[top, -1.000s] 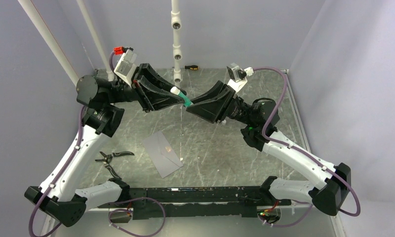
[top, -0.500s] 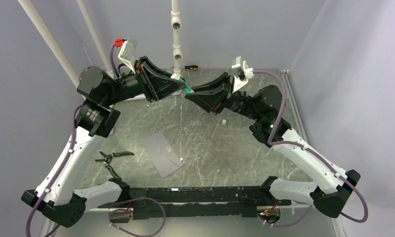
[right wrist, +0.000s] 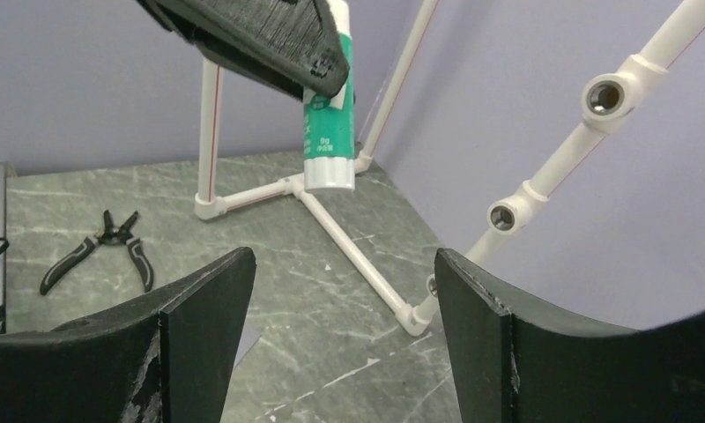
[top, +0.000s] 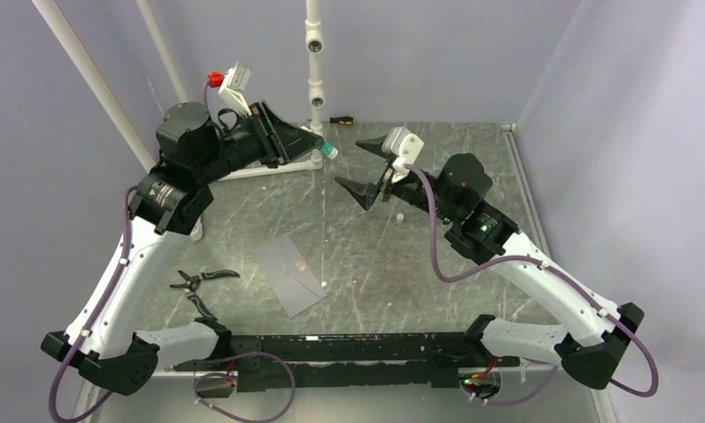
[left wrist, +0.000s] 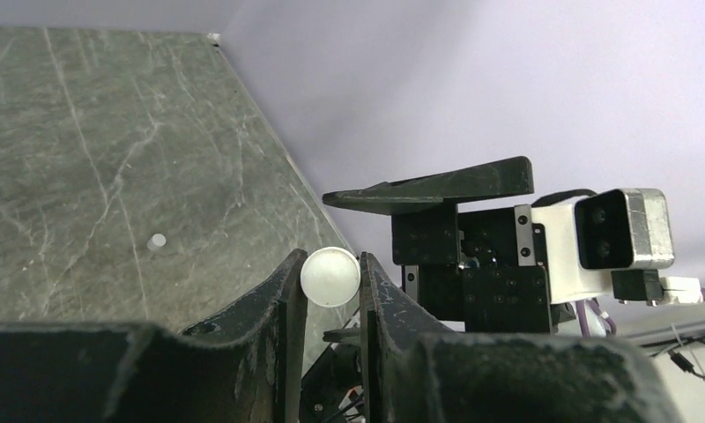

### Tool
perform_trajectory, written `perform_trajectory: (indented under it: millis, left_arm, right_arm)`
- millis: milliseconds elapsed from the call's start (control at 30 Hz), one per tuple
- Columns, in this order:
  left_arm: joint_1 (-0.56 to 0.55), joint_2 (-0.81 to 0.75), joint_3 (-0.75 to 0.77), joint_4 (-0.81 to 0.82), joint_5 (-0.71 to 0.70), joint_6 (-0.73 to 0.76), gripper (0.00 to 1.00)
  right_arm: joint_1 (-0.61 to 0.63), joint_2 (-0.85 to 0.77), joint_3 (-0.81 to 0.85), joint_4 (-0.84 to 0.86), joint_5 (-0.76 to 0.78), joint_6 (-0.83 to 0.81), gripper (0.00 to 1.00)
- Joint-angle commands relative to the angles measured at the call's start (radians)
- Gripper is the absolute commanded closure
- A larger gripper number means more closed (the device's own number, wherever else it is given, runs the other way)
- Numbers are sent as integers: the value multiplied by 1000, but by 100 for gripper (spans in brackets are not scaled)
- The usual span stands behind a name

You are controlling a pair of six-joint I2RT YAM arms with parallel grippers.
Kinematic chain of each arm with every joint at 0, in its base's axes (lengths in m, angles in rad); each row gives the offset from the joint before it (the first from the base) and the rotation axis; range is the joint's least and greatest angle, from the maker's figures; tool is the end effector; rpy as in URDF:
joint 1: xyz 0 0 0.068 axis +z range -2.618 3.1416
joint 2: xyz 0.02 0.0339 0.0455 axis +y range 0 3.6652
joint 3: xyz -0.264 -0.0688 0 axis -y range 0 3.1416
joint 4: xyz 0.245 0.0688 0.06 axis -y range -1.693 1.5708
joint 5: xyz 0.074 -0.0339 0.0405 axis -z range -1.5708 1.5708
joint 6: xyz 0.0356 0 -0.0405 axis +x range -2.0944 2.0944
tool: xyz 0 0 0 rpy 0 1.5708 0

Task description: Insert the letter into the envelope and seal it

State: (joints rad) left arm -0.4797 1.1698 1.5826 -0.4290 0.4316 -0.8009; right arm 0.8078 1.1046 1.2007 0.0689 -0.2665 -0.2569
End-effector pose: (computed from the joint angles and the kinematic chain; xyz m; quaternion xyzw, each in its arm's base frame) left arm 0.1915 -0.1164 0.5081 0.0369 0.7113 -0.5317 0.4582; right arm 0.1635 0.1845 0.4504 -0.4125 0.5006 0.2883 0.7043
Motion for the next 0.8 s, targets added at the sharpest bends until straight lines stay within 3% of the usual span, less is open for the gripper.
perform_trajectory:
  millis: [0, 267, 467, 767]
  left_arm:
    - [-2, -16, 29, 86, 75, 66, 98]
    - [-2, -27, 21, 138, 185, 153, 97]
    - [-2, -22, 7, 168, 251, 143, 98]
    - [-2, -28, -10, 165, 261, 137, 98]
  right_arm:
    - [1, -31, 33, -45, -52, 10, 21]
    - [2, -37, 43, 9, -148, 73, 23]
    - [2, -21, 53, 69, -73, 77, 24]
    - [2, 20, 106, 76, -95, 78, 39]
